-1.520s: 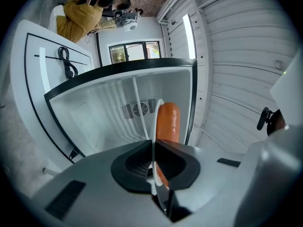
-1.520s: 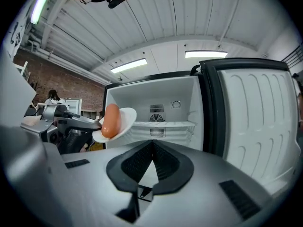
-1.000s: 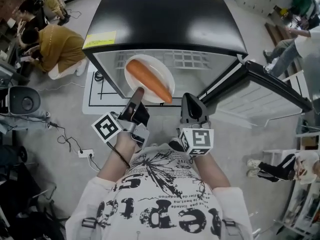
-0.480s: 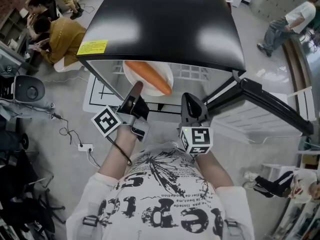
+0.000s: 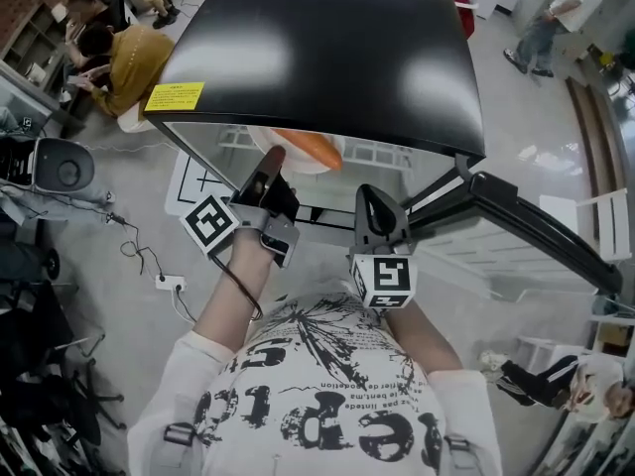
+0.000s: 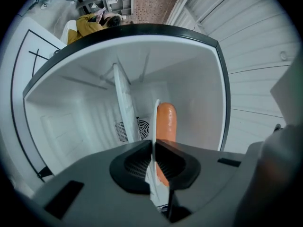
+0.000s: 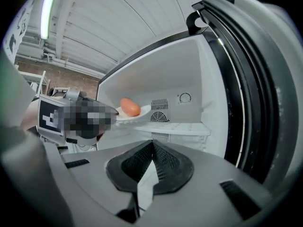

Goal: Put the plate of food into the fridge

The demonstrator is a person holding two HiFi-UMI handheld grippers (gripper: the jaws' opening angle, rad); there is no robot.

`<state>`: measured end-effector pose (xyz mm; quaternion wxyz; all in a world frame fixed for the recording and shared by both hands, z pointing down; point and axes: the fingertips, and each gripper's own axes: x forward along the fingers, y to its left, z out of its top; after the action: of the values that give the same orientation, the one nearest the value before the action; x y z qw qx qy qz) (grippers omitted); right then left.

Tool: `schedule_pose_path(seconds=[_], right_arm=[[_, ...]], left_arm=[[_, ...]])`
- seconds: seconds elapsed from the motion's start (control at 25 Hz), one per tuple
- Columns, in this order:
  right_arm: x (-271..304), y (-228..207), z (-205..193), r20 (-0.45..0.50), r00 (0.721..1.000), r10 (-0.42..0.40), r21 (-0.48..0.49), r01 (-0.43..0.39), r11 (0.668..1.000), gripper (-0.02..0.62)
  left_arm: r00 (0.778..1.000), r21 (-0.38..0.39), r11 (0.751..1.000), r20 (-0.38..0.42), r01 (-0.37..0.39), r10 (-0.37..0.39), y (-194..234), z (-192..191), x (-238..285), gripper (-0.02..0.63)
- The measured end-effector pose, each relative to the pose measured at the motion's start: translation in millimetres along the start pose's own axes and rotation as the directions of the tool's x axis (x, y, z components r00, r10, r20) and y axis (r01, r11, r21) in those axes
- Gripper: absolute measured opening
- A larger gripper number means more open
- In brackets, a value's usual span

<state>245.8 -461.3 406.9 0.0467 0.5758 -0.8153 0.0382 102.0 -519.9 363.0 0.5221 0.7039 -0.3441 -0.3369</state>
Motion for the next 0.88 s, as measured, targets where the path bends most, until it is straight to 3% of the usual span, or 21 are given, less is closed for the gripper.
schedule_pose_path(seconds=[0.52,0.76,0.88], right_arm=[[3,-1,-9,0.007,1.0,0.023,0.038,-0.023,0.999,0.002],[8,-9,-11,-0.005,1.0,0.02,0.054,-0.019,0.998,0.002],[12,-7,-12,-0.013,0.999,0.037,0.056,-0.036,0.998,0.002]], left_arm=[[0.999,-0.042,0.998,0.017,-0.048,0.049,8,0,18,0.029],[0.997,-0.02,0.997,0.01,-0.071,0.071,3,1,31,0.045],[0.998,-0.072,0.995,0.02,-0.063,0.065,-1,3,36,0.064]])
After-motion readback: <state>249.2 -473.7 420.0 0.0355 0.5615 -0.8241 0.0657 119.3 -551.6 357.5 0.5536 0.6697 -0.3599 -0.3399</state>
